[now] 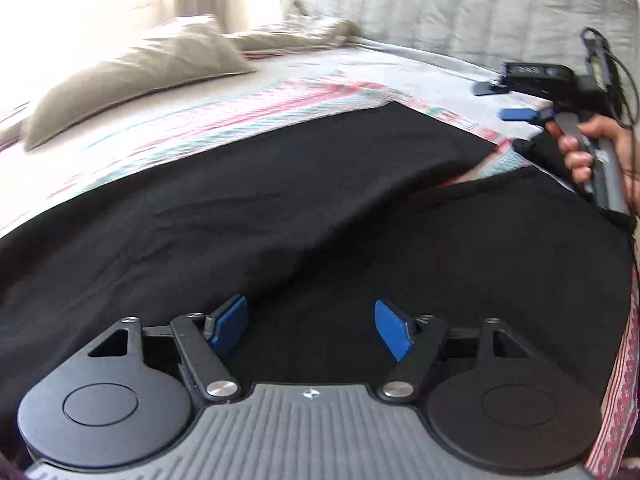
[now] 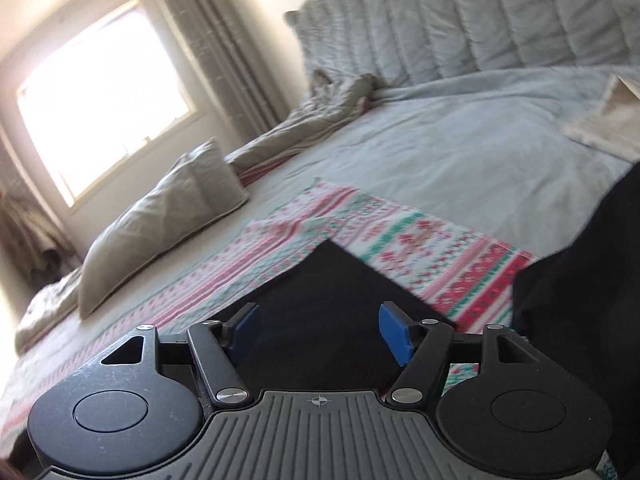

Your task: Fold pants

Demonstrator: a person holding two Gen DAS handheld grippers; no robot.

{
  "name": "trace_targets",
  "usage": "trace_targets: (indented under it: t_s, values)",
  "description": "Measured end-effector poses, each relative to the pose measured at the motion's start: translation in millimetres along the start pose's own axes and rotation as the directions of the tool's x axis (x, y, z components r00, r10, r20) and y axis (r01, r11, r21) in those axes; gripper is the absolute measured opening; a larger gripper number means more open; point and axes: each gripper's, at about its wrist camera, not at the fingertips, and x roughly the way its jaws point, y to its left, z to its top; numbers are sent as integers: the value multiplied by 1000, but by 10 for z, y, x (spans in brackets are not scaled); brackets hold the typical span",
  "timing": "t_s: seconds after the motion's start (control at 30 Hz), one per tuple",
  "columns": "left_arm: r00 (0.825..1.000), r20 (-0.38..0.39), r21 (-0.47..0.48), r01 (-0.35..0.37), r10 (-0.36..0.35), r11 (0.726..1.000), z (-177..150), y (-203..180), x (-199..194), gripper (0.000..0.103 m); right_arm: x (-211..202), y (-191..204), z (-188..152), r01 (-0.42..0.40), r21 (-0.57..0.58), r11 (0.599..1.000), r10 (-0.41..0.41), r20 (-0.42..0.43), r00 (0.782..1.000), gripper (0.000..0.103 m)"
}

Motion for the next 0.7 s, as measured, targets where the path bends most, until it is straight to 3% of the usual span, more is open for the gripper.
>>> trace_targets:
  t_s: [0.13, 0.37, 0.7]
  values:
    - [993, -1, -66, -117, 117, 991, -172, 289, -331, 90, -111, 267, -70, -38, -65, 997, 36, -20, 999, 79]
    - [963, -18, -212, -267, 270, 940, -365, 837, -808, 100, -271, 756, -244, -68, -188, 980, 58, -59, 997, 90]
    - [926, -49, -172, -376, 373, 911, -414, 1456, -1165, 103, -267, 1583, -628, -135, -338, 932, 92, -140, 986, 95]
